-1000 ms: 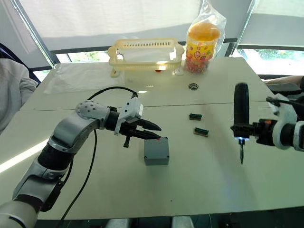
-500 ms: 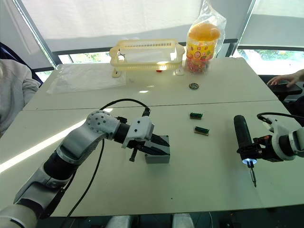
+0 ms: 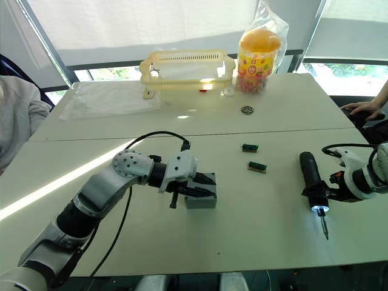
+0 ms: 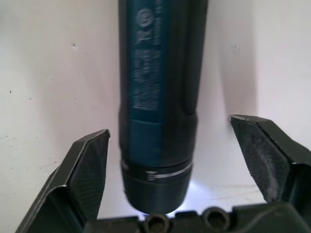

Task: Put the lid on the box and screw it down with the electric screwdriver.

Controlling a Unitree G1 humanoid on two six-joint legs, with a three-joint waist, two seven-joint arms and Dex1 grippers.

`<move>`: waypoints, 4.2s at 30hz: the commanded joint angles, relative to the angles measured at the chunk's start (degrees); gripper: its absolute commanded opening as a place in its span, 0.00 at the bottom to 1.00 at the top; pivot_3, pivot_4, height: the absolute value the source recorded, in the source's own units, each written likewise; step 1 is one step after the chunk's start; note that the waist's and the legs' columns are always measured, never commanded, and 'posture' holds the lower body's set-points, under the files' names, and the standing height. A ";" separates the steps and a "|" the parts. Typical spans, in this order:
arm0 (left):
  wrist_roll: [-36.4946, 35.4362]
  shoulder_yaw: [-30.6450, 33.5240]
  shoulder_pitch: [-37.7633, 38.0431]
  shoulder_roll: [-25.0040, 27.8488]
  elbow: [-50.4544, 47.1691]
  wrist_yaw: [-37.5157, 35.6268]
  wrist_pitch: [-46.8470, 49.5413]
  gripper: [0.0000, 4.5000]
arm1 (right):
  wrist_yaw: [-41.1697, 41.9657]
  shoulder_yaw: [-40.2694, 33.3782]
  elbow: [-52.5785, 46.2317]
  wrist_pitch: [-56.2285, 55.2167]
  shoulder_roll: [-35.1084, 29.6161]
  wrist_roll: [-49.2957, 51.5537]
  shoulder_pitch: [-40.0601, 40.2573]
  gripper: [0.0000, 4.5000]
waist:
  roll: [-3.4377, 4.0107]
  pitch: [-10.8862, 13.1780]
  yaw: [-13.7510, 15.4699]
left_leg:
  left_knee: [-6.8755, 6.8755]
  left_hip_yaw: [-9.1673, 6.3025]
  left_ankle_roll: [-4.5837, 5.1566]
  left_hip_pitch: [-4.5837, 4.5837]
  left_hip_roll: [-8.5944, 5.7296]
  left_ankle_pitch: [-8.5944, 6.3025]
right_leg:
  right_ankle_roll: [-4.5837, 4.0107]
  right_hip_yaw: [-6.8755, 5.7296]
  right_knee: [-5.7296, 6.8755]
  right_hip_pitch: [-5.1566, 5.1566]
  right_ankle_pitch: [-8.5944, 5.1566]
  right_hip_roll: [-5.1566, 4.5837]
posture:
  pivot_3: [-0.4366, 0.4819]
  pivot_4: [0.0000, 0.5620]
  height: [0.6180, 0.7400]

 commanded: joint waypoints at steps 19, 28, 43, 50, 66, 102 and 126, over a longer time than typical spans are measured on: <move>-0.28 7.38 5.82 6.87 14.70 -1.17 2.10 0.25 | -12.67 -23.38 -64.68 -27.54 28.71 2.43 43.16 0.99 | -0.59 -0.13 1.36 | 0.20 -0.22 -0.59 0.18 -0.08 0.33 | -0.23 -0.08 -0.10 0.51 0.08 -0.10 | 0.48 0.27 1.00; 5.67 1.35 2.45 2.17 21.03 -1.13 -3.85 0.25 | -15.43 -14.30 -58.75 -30.73 34.73 -4.72 38.89 0.99 | -0.59 -0.13 1.32 | 0.38 -0.26 -0.58 0.13 -0.06 0.33 | -0.10 -0.09 0.00 0.49 0.22 -0.06 | 0.48 0.27 1.00; 15.50 -1.77 -2.38 -5.22 34.22 0.79 -17.31 0.25 | -14.03 -10.31 -65.20 -23.01 36.77 -0.25 40.05 0.99 | -0.60 -0.18 1.46 | 0.46 -0.33 -0.57 0.17 -0.07 0.32 | -0.08 -0.16 0.02 0.60 0.22 -0.06 | 0.48 0.27 1.00; 17.10 0.45 -1.54 -3.78 34.71 2.02 -18.50 0.25 | -13.88 -15.99 -67.61 -22.55 33.93 0.99 43.11 0.99 | -0.61 -0.18 1.41 | 0.53 -0.35 -0.55 0.16 -0.08 0.31 | -0.06 -0.18 0.02 0.64 0.23 -0.07 | 0.48 0.27 1.00; 9.69 3.10 10.82 10.80 7.28 -6.48 -2.75 0.25 | 2.75 -10.49 -44.73 -46.71 28.55 -12.97 30.00 0.99 | -0.59 -0.15 0.24 | 0.51 -0.31 -0.42 0.18 0.10 0.23 | -0.03 -0.18 0.09 0.57 0.24 0.08 | 0.48 0.27 1.00; 5.83 8.17 5.30 8.60 11.17 -6.32 -0.84 0.25 | 3.85 -27.85 -58.30 -31.12 24.76 -1.55 34.77 0.99 | -0.58 -0.14 0.13 | 0.61 -0.34 -0.42 0.14 0.06 0.23 | -0.02 -0.17 0.12 0.56 0.25 0.05 | 0.48 0.27 1.00; -7.73 14.63 0.04 5.38 0.72 3.05 13.65 0.25 | -14.65 -21.65 9.44 -76.86 44.52 -28.28 2.19 0.36 | -0.54 -0.07 -0.32 | 0.53 -0.21 -0.45 0.16 0.03 0.25 | 0.09 -0.04 0.47 0.31 0.31 0.04 | 0.48 0.27 1.00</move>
